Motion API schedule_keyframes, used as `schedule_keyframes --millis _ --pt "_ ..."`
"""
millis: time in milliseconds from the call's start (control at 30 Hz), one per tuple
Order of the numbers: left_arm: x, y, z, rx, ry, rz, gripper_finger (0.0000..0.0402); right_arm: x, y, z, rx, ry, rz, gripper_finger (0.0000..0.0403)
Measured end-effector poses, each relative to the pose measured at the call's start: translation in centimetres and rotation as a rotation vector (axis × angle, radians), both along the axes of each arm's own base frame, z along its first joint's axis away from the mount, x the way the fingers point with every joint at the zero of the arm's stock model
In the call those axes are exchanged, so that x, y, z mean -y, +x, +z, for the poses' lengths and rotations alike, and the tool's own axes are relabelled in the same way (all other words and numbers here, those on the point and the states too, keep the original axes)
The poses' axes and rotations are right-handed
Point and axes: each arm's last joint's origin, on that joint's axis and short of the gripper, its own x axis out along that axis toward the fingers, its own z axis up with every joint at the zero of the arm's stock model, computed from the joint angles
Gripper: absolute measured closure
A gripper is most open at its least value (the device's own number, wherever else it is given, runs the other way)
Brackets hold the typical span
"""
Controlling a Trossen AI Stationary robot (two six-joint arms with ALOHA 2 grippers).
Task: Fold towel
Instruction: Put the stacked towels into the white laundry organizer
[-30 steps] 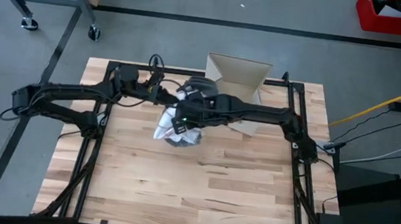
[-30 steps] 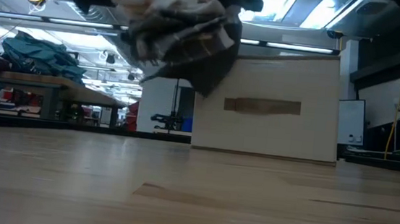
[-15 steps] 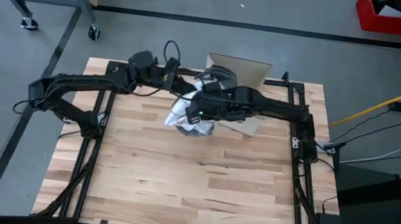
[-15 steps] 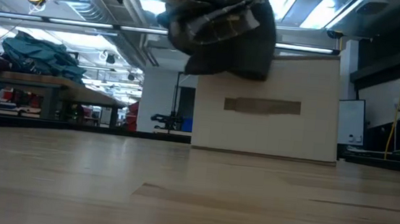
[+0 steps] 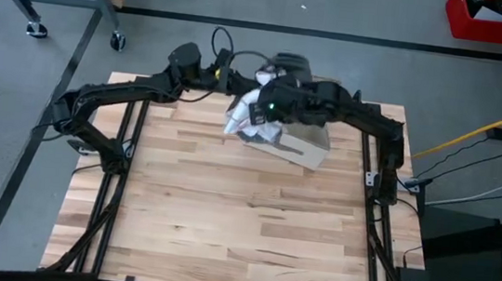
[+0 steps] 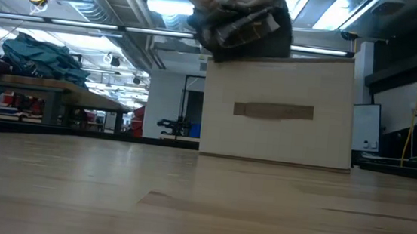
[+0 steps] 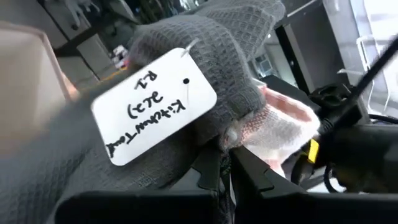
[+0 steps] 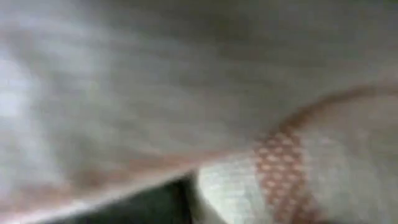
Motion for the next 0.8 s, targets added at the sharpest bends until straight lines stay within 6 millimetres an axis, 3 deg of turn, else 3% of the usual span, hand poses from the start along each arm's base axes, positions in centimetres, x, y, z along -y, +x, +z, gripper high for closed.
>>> schedule_keyframes --millis 200,533,800 --pt "-2.4 0.2 0.0 -0.007 -0.005 0.057 0.0400 2.8 -1.0 0.7 0.010 0.006 -0.027 0.0323" --pt "-4.9 5.5 -2.8 -0.074 -0.098 -0.001 0.0400 4.6 -3.1 -0.2 -0.113 0.129 -0.085 0.0323" --pt "-6.5 5.5 -4.5 -0.166 -0.101 0.020 0.0400 7.5 -3.5 -2.2 -0.159 0.250 -0.083 0.0323"
